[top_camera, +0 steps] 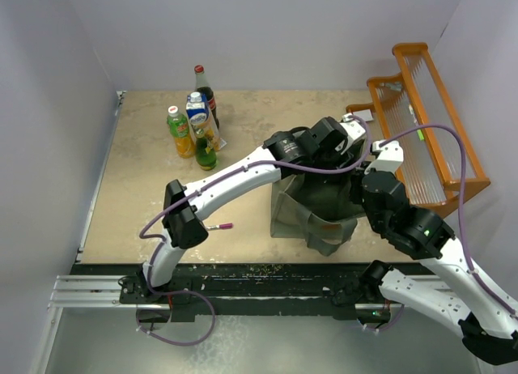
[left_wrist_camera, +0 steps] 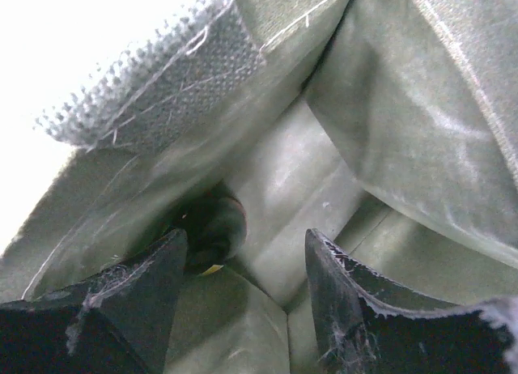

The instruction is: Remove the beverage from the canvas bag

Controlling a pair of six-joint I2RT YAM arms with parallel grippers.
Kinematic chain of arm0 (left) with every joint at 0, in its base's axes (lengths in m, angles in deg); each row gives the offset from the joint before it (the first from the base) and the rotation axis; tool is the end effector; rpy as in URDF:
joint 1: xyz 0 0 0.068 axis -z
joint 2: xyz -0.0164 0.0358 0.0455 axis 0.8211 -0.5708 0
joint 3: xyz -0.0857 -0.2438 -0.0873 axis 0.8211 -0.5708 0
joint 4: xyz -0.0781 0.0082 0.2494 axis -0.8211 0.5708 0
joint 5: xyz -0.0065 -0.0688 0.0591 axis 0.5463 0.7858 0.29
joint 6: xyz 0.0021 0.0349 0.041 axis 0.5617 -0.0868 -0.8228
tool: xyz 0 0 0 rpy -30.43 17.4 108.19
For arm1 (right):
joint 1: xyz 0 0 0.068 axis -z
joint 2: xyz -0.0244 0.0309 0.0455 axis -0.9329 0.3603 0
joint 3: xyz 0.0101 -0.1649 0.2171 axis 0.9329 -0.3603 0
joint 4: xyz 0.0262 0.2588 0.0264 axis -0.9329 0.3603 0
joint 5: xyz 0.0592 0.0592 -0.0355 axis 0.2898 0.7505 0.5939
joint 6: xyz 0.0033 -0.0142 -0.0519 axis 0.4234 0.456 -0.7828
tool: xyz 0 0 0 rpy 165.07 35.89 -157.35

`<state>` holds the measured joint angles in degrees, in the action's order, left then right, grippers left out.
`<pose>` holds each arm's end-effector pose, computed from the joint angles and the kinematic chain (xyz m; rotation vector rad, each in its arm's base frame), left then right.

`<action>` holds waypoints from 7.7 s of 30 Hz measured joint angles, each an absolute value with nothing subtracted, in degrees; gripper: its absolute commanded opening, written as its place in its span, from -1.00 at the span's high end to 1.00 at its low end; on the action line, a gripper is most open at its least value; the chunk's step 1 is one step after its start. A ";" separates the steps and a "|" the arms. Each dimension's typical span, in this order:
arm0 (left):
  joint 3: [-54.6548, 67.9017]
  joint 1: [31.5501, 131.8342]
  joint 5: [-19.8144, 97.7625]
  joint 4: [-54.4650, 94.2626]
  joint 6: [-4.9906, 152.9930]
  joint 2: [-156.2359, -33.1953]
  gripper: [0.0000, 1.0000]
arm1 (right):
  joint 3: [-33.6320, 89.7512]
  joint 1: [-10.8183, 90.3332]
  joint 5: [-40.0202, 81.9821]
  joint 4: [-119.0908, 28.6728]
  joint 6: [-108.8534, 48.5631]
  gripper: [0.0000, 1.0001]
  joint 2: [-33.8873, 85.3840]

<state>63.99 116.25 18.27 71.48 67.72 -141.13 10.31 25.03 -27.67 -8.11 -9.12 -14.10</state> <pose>0.2366 -0.4120 0.3578 0.9770 2.0870 -0.3539 0.1122 0.0754 0.3789 0.2061 1.8373 0.1772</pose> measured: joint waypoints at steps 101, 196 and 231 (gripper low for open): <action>49.48 109.91 18.53 67.61 72.36 -138.27 1.00 | 10.03 25.03 -29.18 -10.17 -13.19 0.99 -14.51; 46.68 61.48 45.26 82.38 111.17 -108.37 1.00 | 14.58 25.03 -26.14 -12.81 -18.76 0.96 -5.07; 14.33 63.07 16.49 58.12 88.73 -110.03 1.00 | 10.69 25.07 -26.25 -16.05 -18.15 0.94 -10.41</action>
<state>14.33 63.07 16.49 58.12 88.73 -110.03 10.69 25.07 -26.25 -16.05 -18.15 -10.41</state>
